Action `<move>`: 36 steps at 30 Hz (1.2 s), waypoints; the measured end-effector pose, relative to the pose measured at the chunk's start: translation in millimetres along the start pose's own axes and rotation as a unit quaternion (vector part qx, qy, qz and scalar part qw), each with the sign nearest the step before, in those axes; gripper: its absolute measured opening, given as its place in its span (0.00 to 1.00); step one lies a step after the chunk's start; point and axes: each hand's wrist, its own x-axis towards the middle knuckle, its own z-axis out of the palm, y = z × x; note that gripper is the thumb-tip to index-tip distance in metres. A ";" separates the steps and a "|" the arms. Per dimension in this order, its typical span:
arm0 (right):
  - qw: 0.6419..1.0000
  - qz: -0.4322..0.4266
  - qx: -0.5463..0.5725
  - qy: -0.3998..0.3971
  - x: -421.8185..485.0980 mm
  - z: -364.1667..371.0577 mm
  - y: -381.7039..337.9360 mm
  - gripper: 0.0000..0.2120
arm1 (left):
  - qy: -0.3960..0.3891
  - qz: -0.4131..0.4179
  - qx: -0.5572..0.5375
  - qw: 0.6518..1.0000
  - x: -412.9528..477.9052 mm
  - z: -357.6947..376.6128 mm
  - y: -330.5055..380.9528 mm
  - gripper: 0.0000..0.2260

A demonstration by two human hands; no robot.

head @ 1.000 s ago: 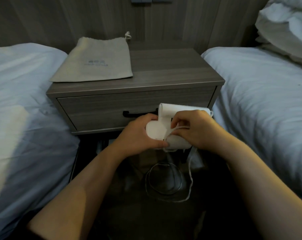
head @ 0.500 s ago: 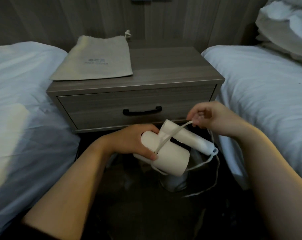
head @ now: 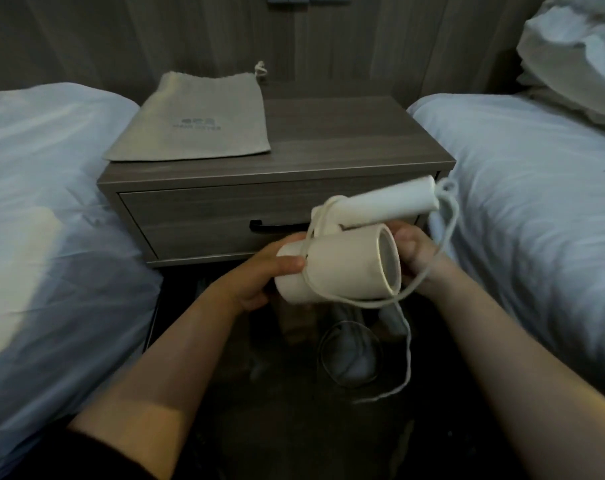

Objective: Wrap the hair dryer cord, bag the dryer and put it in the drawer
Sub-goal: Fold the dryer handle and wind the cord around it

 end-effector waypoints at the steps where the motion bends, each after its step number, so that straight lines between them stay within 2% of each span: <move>1: 1.000 -0.010 -0.009 0.012 1.7 1.5 2.5 0.20 | 0.013 0.003 -0.026 1.000 1.0 1.1 -0.4 0.39; 2: 0.999 -0.018 -0.028 0.036 1.4 5.5 2.8 0.06 | 0.028 0.007 -0.044 0.999 2.2 1.7 -0.4 0.39; 3: 0.996 -0.024 -0.052 0.061 1.8 8.3 3.5 0.08 | 0.045 0.011 -0.058 0.997 3.5 2.3 -0.4 0.39; 4: 0.992 -0.030 -0.090 0.081 1.5 10.8 6.1 0.15 | 0.063 0.013 -0.070 0.995 4.8 2.4 -0.4 0.39; 6: 0.979 -0.042 -0.180 0.084 -3.2 15.7 11.1 0.21 | 0.096 0.007 -0.091 0.991 6.6 3.3 0.8 0.38; 8: 0.957 -0.040 -0.278 0.070 -7.4 19.2 10.6 0.18 | 0.122 0.001 -0.094 0.988 7.3 4.6 1.7 0.36; 10: 0.945 -0.024 -0.326 0.016 -12.5 22.6 4.3 0.12 | 0.143 -0.005 -0.082 0.986 8.6 6.6 2.3 0.32; 12: 0.948 0.005 -0.310 -0.067 -17.1 22.7 -0.6 0.06 | 0.166 -0.008 -0.072 0.983 9.8 9.3 2.2 0.24; 14: 0.965 0.048 -0.231 -0.113 -19.6 22.3 -2.8 0.07 | 0.186 -0.009 -0.075 0.980 11.0 11.8 1.9 0.25; 17: 0.991 0.079 -0.089 -0.066 -16.2 21.1 -3.0 0.28 | 0.212 0.000 -0.066 0.975 12.2 17.9 3.0 0.25; 18: 0.992 0.084 -0.080 -0.041 -15.3 21.2 -3.3 0.31 | 0.226 0.006 -0.053 0.973 13.1 20.1 3.2 0.22; 23: 0.982 0.107 -0.153 0.035 -16.1 26.4 -3.8 0.18 | 0.307 0.043 0.037 0.950 17.1 26.3 6.3 0.14; 28: 0.970 0.141 -0.183 0.083 -19.5 37.5 -7.8 0.23 | 0.335 0.075 0.191 0.920 13.3 28.3 9.1 0.20; 31: 0.947 0.162 -0.265 0.083 -22.8 43.6 -15.0 0.21 | 0.350 0.092 0.268 0.893 11.2 31.5 7.1 0.23; 36: 0.893 0.144 -0.424 0.041 -25.2 47.8 -27.2 0.16 | 0.349 0.102 0.353 0.862 7.4 29.4 12.2 0.26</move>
